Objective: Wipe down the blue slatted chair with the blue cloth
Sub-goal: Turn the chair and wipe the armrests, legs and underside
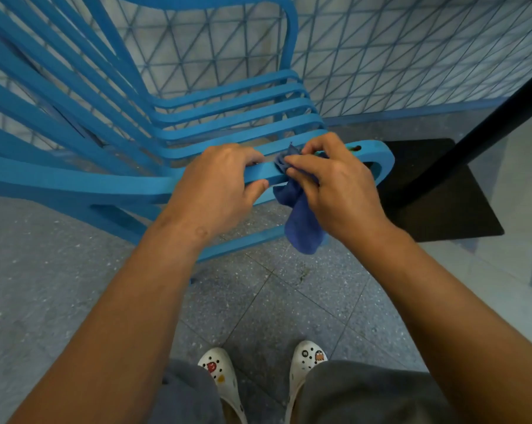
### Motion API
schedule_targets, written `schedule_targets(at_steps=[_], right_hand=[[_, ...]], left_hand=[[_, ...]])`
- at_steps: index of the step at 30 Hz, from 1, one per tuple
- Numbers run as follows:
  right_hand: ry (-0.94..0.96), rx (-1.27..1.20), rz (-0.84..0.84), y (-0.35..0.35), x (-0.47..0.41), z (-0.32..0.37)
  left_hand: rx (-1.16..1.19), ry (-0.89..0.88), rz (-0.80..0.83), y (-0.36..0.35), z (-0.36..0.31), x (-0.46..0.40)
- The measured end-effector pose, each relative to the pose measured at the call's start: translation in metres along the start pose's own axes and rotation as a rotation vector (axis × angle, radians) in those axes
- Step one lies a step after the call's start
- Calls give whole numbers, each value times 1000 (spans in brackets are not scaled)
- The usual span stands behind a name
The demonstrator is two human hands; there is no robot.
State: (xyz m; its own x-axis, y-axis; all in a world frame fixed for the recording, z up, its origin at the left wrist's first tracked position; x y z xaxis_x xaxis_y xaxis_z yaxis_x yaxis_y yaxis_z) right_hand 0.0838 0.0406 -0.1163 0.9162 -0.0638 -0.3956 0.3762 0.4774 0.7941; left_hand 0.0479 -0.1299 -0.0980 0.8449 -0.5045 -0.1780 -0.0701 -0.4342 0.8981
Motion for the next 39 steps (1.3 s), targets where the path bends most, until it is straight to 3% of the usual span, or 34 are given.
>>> schedule_targets(at_steps=[7, 15, 24, 32, 39], right_hand=[[-100, 17, 16, 18, -6, -43], [90, 55, 42, -14, 5, 10], [-39, 68, -44, 10, 4, -37], [90, 46, 0, -12, 7, -1], [-18, 12, -61, 7, 8, -34]], left_hand=[[2, 39, 18, 9, 13, 7], [24, 59, 15, 8, 12, 6], [19, 46, -10, 5, 8, 7], [-4, 34, -13, -4, 2, 1], [-28, 59, -6, -1, 8, 5]])
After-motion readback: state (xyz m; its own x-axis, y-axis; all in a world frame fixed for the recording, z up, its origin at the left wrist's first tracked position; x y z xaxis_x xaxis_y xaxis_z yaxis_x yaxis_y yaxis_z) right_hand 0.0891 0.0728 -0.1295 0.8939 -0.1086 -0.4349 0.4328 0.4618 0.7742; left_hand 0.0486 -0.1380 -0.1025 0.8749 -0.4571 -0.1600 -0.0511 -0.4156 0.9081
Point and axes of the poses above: each hand's wrist, its own x-axis away from the middle knuckle, its own y-axis out of the back of the hand, z = x × y, the point moved 4 cm from there along -x, towards the middle knuckle, and after that the axes turned 9 degrees about -y, right-handed, at the moved point
